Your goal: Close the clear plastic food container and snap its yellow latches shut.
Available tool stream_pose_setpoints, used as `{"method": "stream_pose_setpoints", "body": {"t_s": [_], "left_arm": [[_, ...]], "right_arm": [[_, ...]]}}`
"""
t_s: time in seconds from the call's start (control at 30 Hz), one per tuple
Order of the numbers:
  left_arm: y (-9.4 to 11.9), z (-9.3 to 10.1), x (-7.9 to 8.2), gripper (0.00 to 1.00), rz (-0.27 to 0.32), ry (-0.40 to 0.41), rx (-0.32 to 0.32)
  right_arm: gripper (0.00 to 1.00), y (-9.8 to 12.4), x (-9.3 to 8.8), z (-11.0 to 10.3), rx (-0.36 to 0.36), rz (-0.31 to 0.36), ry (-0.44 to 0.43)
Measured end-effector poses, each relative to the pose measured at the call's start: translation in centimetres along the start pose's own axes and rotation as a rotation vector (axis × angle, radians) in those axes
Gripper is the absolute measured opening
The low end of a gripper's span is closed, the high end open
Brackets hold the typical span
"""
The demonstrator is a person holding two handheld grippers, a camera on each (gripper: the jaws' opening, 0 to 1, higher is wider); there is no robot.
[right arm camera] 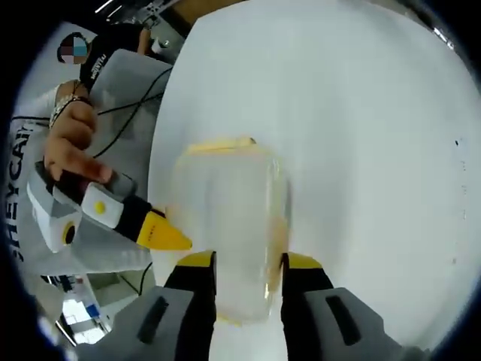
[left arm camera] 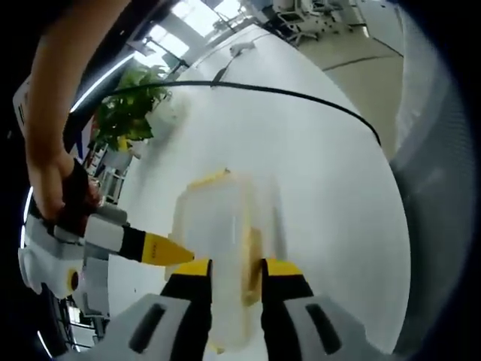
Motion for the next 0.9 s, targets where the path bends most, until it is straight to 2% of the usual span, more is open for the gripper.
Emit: {"method": "stream_pose_setpoints", "body": {"t_s": [0.17, 0.3, 0.47, 0.57, 0.8, 0.9], "left_arm": [[-0.2, 0.0, 0.1, 0.18, -0.005, -0.001, -0.002], [-0.2, -0.1, 0.0, 0.18, 0.001, 0.005, 0.000], [-0.3, -0.5, 0.2, 0.19, -0.005, 0.040, -0.016], [-0.4, -0.2, 0.2, 0.20, -0.012, 0.024, -0.005], [-0.3, -0.3, 0.1, 0.20, 0.003, 0.027, -0.003], [-0.4, -0.3, 0.0, 0.25, -0.010, 0.046, -0.039]], "right_arm": [[0.30, 0.1, -0.1, 0.0, -0.004, -0.011, -0.002], [0.31, 0.4, -0.6, -0.1, -0.017, 0.013, -0.017], [0.31, 0.6, -0.7, -0.8, -0.086, 0.026, -0.006], [0.31, 0.7, -0.9, -1.1, -0.123, 0.038, 0.001], [0.31, 0.8, -1.7, -1.8, -0.201, 0.111, -0.022], [0.31, 0.9, -1.9, -2.1, -0.233, 0.140, -0.023]]}}
Point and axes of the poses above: the point that each gripper's makers call its tool centre point, and the gripper's own axes: y roughly backward along the fingers, z roughly to its right, x roughly out of its top, the point moved 9 cm from there along y, roughly backward along the fingers, and after that the axes turned 11 degrees about y, right-handed, at the moved point
